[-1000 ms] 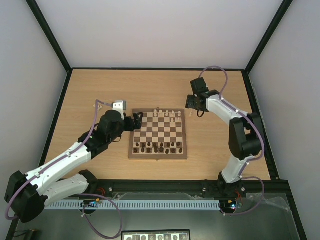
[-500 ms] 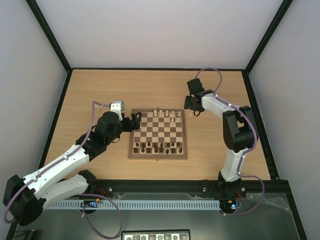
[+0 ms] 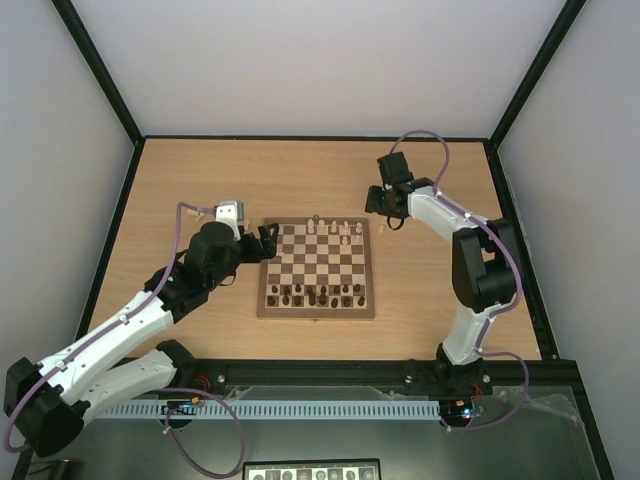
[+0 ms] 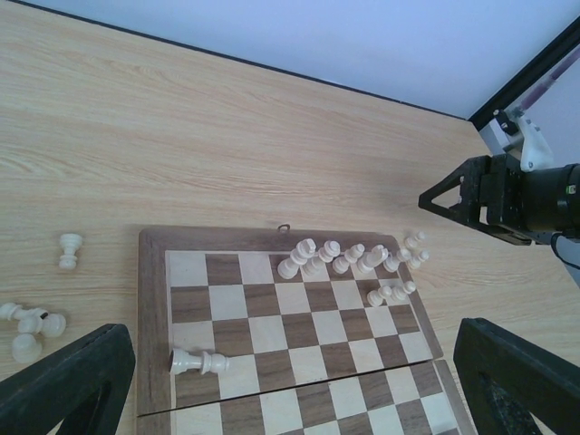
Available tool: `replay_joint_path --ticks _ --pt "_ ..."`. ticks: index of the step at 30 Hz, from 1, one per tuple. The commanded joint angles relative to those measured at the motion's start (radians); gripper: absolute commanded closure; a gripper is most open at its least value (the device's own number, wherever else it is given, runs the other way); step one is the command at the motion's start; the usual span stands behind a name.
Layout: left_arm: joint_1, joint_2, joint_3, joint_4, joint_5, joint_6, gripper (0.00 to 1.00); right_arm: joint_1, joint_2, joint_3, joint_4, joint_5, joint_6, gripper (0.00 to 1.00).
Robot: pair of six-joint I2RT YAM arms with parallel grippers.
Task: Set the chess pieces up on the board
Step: Pick up the chess piece at the center of the board.
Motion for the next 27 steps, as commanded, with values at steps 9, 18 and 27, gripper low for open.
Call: replay_joint_path --ticks 9,18,27 --pt "0.006 -0.030 0.056 -0.080 -0.023 0.022 0.01 -0.003 -0.025 -0.018 -0.013 -0.030 -0.010 0.42" --pt "0.006 -0.018 0.038 -0.066 -0.024 0.024 0.01 -0.006 0.024 -0.007 -0.015 -0.041 -0.012 0.64" --pt "0.010 -0.036 0.015 -0.058 -0.019 0.024 0.00 -0.006 0.085 0.017 -0.041 0.051 -0.012 0.64"
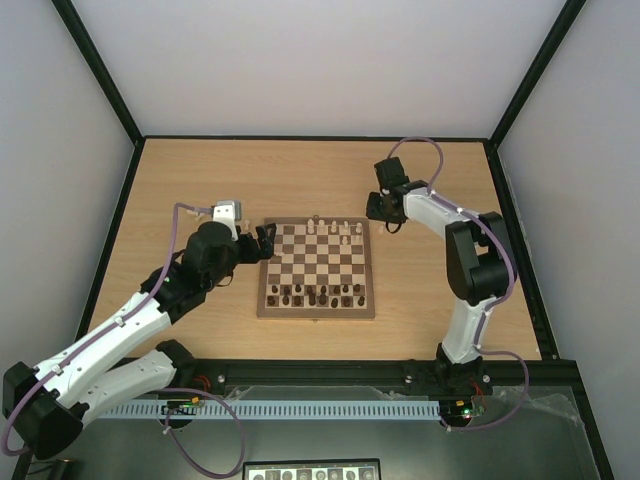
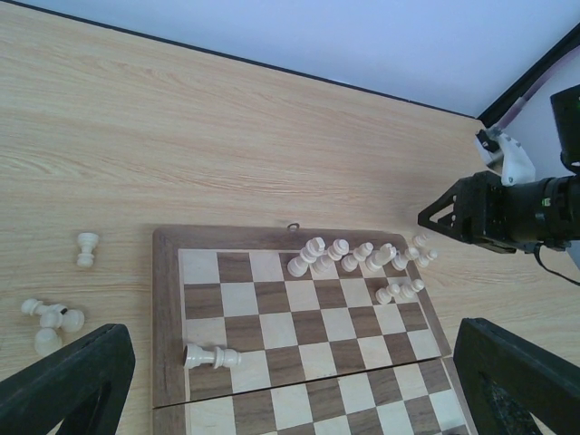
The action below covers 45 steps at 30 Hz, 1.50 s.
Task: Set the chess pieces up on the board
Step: Pick up the chess piece at the center of the board.
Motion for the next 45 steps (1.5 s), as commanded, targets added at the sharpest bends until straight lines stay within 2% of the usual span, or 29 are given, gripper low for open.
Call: replay_joint_path --ticks 1,12,25,37,41,45 --pt "0.011 -0.018 -0.014 0.006 -0.003 0.013 0.00 -0.005 0.040 0.028 -0.054 0.082 -0.005 0.64" --pt "0.011 -0.012 -0.026 0.024 0.009 0.005 0.00 -0.008 0.079 0.043 -0.061 0.113 -0.012 0.64" --pt "0.012 -0.016 -0.026 0.022 0.009 0.002 0.00 -0.022 0.116 0.061 -0.053 0.105 -0.013 0.72" --pt "0.012 -0.021 -0.028 0.020 0.008 0.002 0.01 -0.024 0.111 0.062 -0.054 0.098 -0.013 0.91" --pt "0.013 -0.021 -0.025 0.017 0.007 0.002 0.01 -0.023 0.089 0.056 -0.060 0.113 -0.013 0.96" --pt "0.012 -0.032 -0.019 0.007 0.003 0.002 0.01 -0.024 0.040 0.042 -0.068 0.122 -0.013 0.96"
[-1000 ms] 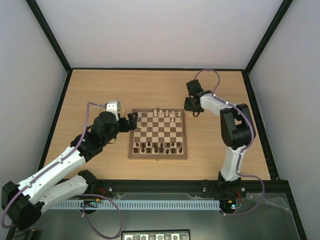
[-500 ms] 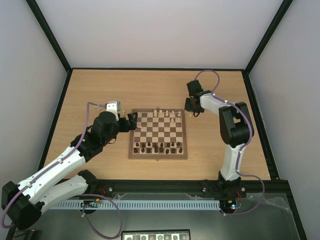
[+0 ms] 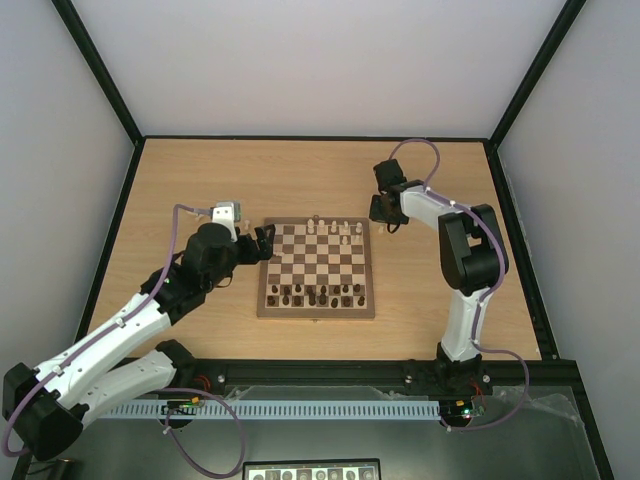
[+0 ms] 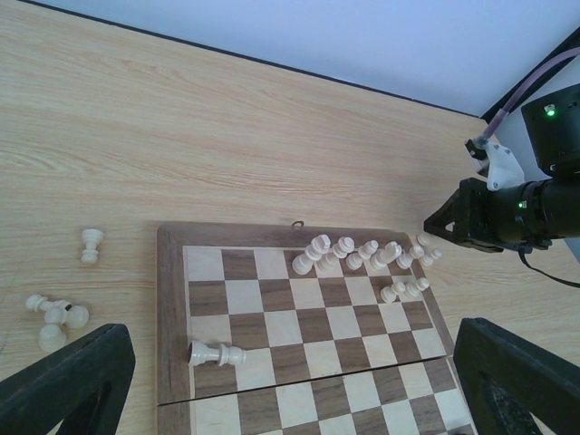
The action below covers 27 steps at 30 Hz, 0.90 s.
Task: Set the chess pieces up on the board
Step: Pick up the chess piece at the center of the board, then place the chess piece on the chessboard.
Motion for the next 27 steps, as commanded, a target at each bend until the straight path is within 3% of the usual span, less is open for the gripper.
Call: replay_joint_path --ticks 1,12,27 --pt "0.006 -0.028 -0.001 -0.003 0.001 0.003 0.00 -0.004 -0.076 -0.001 -0.052 0.029 -0.001 0.96" --pt "0.006 -0.033 0.012 -0.013 -0.004 0.003 0.00 0.017 -0.246 -0.050 -0.094 -0.001 -0.008 0.96" --pt "0.006 -0.058 0.012 -0.026 -0.015 0.001 0.00 0.282 -0.322 -0.025 -0.158 -0.029 -0.008 0.96"
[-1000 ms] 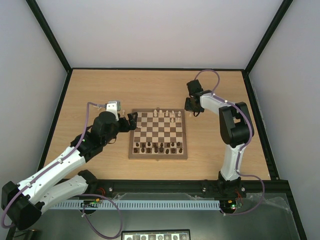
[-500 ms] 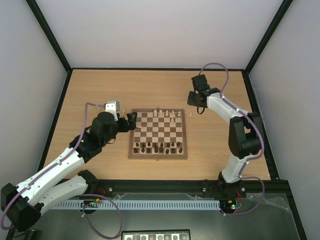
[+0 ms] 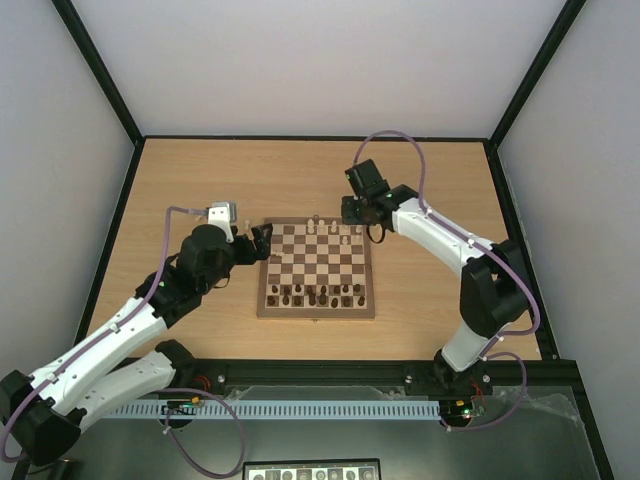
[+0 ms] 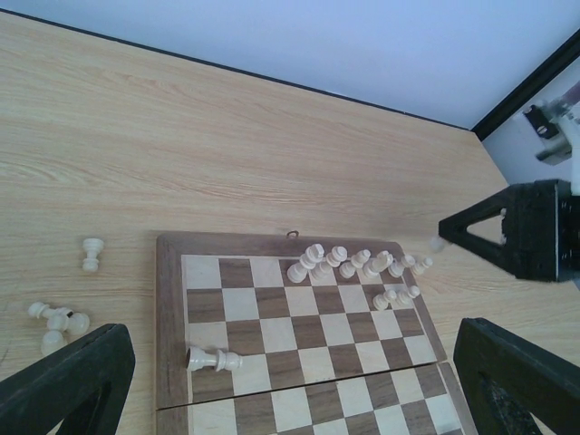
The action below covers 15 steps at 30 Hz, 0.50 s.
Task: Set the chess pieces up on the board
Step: Place the chess piece on the chessboard.
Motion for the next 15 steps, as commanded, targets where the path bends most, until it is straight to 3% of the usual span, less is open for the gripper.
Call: replay_joint_path --ticks 1,15 --pt "0.006 -0.021 0.010 -0.016 -0.011 0.001 0.00 0.064 -0.006 0.014 -0.072 -0.011 -0.001 0.96" --pt "0.006 -0.030 -0.003 -0.017 -0.019 -0.003 0.01 0.172 0.113 0.028 -0.059 0.039 0.020 0.96"
